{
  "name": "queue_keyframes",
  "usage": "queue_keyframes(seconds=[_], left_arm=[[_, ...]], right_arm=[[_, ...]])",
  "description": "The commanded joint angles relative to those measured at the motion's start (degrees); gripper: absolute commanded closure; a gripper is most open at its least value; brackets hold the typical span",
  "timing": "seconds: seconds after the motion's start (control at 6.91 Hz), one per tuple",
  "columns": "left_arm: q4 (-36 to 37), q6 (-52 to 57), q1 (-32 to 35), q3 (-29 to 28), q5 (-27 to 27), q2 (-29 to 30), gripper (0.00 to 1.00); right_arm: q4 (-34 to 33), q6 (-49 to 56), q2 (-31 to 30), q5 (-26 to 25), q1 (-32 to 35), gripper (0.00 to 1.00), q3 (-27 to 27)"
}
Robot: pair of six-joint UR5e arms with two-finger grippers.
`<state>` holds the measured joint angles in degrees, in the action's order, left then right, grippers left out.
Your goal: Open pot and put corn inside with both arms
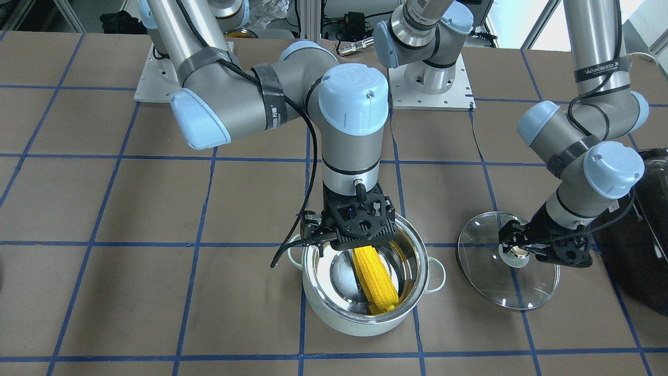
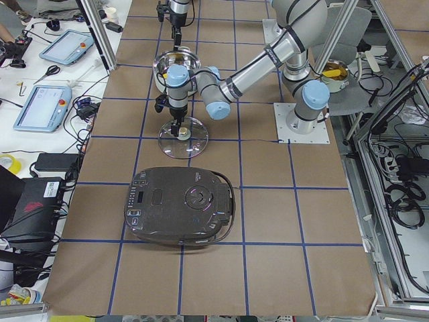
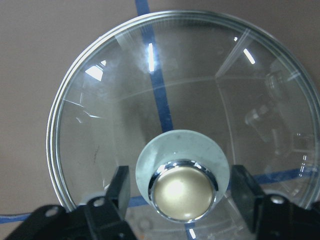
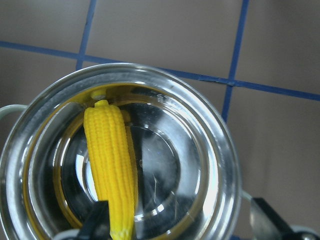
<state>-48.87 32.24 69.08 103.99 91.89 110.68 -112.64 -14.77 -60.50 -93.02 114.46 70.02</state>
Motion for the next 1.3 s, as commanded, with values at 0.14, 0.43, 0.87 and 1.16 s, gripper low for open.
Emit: queue_keyframes(seconds=[0.14, 0.43, 0.87, 1.16], left_arm=[[-17.3, -2.3, 5.8, -10.3, 0.0, -7.2, 0.00], [-34.7, -14.1, 12.4, -20.9, 0.3, -10.4, 0.00], [-37.2, -26.9, 25.1, -21.7, 5.8, -15.5, 0.00], [-36.7, -26.2, 26.9, -18.9, 4.0, -16.8, 0.00]], right_arm=[[18.7, 0.4, -12.9, 0.2, -11.7, 0.00, 3.7], [23.1, 5.6, -17.9, 0.2, -16.8, 0.00, 7.9], [26.5, 11.7, -25.3, -0.2, -22.7, 0.00, 14.0], [30.4, 11.8, -28.6, 0.4, -23.1, 0.00, 15.1]])
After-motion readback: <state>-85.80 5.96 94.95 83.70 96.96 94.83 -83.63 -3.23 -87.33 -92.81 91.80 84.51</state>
